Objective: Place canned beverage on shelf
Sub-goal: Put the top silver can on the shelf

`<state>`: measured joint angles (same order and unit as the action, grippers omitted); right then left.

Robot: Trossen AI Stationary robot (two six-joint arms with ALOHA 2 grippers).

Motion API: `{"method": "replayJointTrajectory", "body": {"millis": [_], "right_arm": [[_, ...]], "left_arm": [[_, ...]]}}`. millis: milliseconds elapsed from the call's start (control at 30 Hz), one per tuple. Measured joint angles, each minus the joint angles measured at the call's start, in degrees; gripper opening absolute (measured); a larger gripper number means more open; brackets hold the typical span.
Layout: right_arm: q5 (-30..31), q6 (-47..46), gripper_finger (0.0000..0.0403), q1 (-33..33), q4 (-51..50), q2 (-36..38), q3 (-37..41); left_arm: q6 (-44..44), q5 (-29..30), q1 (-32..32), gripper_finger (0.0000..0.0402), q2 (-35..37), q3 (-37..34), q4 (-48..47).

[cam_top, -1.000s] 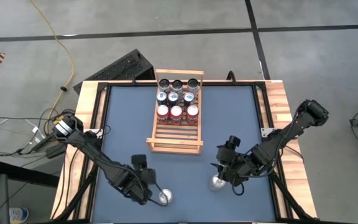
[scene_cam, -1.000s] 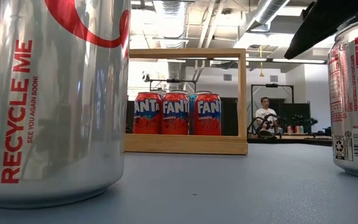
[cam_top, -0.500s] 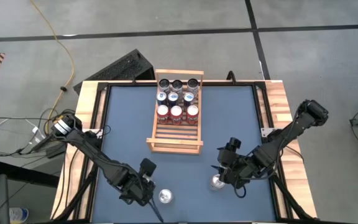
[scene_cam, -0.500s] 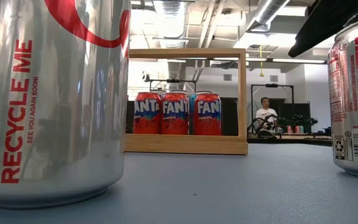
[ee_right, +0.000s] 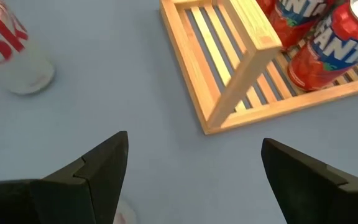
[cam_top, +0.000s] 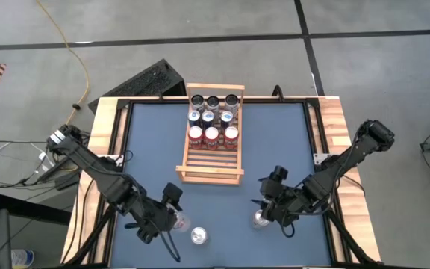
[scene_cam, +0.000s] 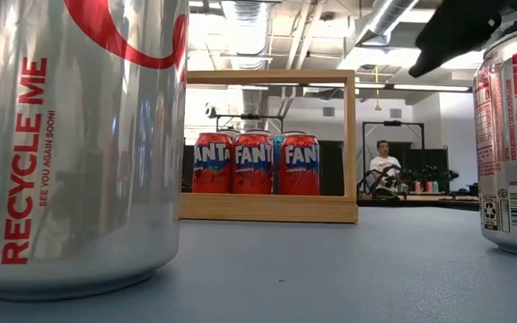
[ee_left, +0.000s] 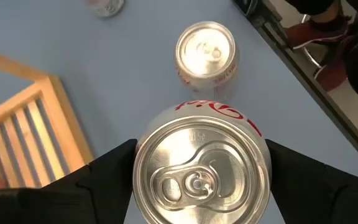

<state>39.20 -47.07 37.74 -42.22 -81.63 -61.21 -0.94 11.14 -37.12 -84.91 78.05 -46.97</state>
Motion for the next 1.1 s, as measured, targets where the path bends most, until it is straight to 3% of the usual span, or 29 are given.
{"method": "replayJointTrajectory", "body": {"millis": [500, 800, 1100], "right_arm": [[0.2, 2.5, 0.0337, -0.3, 8.3, 0.0, 0.0], [0.2, 2.6, 0.0337, -3.5, 8.6, -0.2, 0.0], [-0.3, 4.2, 0.0337, -4.1, 8.5, -0.2, 0.0]], "left_arm": [[-1.6, -1.6, 0.2, 0.0296, 5.2, -19.4, 8.8], [-7.6, -2.5, 0.7, 0.0296, 5.1, -19.7, 3.8], [-22.7, -1.9, 0.7, 0.0312, 5.1, -20.1, 4.8]]}}
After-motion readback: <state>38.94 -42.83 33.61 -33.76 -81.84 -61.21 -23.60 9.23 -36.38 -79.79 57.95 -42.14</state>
